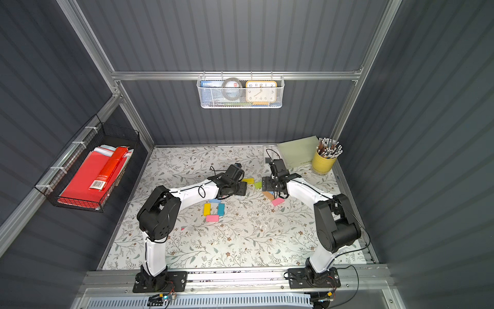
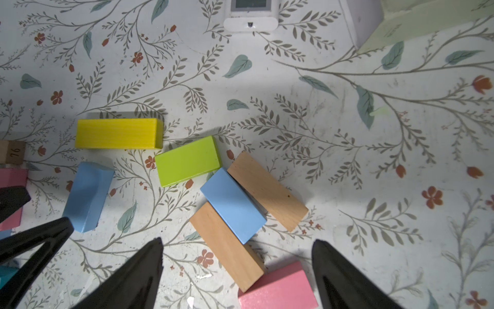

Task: Assemble the number 8 with building blocks
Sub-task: Assemble the building block at the center of the board.

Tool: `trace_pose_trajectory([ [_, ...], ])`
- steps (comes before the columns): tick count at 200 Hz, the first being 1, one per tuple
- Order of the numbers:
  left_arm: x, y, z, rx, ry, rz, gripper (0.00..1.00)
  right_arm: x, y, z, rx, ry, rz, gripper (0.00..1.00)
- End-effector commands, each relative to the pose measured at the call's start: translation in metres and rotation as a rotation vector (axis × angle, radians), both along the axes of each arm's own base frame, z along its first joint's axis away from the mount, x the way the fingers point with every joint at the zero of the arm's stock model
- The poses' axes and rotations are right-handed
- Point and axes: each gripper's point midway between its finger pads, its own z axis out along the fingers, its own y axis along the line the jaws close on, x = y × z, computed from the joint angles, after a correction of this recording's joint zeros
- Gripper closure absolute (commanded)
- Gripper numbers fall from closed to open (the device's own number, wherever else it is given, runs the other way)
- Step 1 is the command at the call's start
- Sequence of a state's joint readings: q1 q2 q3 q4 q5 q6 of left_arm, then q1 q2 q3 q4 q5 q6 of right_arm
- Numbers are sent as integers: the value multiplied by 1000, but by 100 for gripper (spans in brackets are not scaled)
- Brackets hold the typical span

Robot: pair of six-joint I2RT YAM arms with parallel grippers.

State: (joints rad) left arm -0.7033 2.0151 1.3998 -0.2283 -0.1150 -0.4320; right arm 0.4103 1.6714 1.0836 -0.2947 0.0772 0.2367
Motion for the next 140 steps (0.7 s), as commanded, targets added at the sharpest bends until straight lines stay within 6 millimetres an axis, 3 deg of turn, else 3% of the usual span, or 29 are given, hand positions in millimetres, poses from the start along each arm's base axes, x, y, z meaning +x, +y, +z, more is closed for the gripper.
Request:
trace_pose_trajectory([
  [1,2,-1,-10,25,17,34,38,-2,-1,6,14,-17,-5,8],
  [140,4,0,-38,44,44,79,54,-10,-7,-2,5,-9,-6,8],
])
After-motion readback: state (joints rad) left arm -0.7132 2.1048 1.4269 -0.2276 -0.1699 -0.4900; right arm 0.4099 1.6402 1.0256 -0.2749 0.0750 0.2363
